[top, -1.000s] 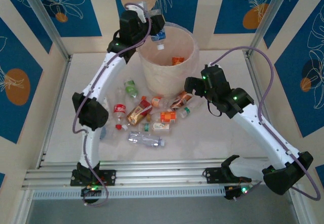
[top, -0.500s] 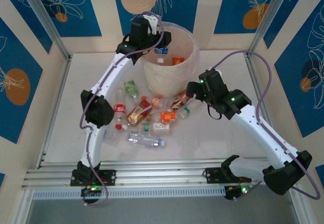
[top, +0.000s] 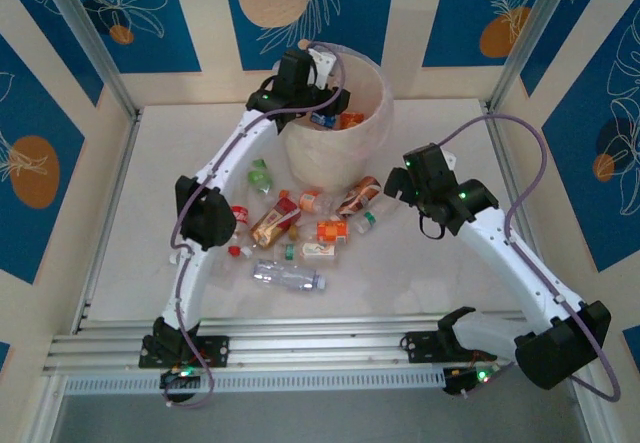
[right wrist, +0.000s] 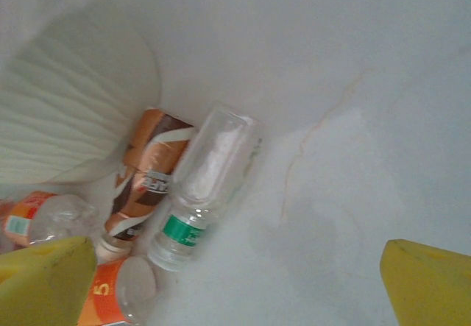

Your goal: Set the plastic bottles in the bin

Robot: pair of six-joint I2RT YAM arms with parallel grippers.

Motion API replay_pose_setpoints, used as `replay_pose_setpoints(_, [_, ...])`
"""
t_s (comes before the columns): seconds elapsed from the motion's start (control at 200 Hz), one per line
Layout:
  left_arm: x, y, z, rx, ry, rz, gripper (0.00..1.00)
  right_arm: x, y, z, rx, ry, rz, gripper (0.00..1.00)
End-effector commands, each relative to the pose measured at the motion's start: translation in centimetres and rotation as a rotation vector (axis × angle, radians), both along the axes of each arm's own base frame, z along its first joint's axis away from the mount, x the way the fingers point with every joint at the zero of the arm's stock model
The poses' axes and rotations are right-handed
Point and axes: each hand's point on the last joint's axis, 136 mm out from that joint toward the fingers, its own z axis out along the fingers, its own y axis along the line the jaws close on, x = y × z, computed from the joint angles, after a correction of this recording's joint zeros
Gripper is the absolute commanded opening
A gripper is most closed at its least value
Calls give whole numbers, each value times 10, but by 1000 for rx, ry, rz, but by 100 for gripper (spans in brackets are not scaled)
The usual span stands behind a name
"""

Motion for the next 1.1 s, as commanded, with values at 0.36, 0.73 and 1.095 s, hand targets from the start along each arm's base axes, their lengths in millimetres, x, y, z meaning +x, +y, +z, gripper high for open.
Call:
replay_pose_setpoints(0.36, [-10,-3,55,-36,-107,-28,95,-8,1,-72,192,170,-65,99])
replay_pose_setpoints(0.73, [-44,6,130,-87,-215,-39,99,-3,10,-91,221,213,-69,99])
replay_pose_setpoints(1.095, [-102,34,209,-109,-324,-16,99,0,13,-98,239,215,-74,96])
